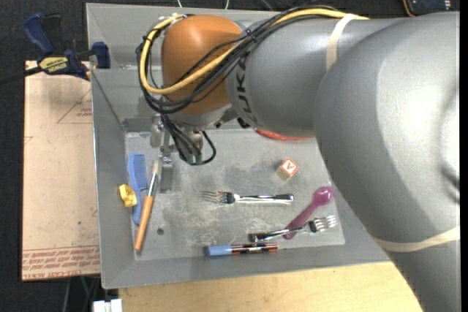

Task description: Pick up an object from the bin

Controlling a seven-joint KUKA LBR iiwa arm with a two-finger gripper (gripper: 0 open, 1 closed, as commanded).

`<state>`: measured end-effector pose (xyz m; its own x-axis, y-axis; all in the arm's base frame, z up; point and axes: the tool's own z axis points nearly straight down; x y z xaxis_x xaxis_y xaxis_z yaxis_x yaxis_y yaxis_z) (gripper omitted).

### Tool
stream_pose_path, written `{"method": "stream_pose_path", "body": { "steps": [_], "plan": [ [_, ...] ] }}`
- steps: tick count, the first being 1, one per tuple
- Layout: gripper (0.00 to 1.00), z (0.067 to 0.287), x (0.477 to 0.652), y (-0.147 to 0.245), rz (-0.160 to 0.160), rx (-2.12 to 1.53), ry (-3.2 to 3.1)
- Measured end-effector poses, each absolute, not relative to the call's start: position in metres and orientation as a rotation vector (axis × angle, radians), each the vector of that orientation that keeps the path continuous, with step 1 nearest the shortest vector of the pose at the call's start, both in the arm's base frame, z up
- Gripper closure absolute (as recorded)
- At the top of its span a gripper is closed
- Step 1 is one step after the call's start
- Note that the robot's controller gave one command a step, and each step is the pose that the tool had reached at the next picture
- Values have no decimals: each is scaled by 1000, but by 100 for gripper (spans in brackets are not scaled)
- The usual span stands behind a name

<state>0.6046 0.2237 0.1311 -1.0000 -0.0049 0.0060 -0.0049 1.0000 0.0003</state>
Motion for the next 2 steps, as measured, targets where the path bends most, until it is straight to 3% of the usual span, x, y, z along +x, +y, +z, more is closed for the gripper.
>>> {"method": "stream_pose_path", "body": {
  "steps": [1, 2],
  "plan": [
    [0, 136, 607, 223, -3, 0, -3142],
    [0, 69, 602, 247, -6, 708, -3058]
  ]
}}
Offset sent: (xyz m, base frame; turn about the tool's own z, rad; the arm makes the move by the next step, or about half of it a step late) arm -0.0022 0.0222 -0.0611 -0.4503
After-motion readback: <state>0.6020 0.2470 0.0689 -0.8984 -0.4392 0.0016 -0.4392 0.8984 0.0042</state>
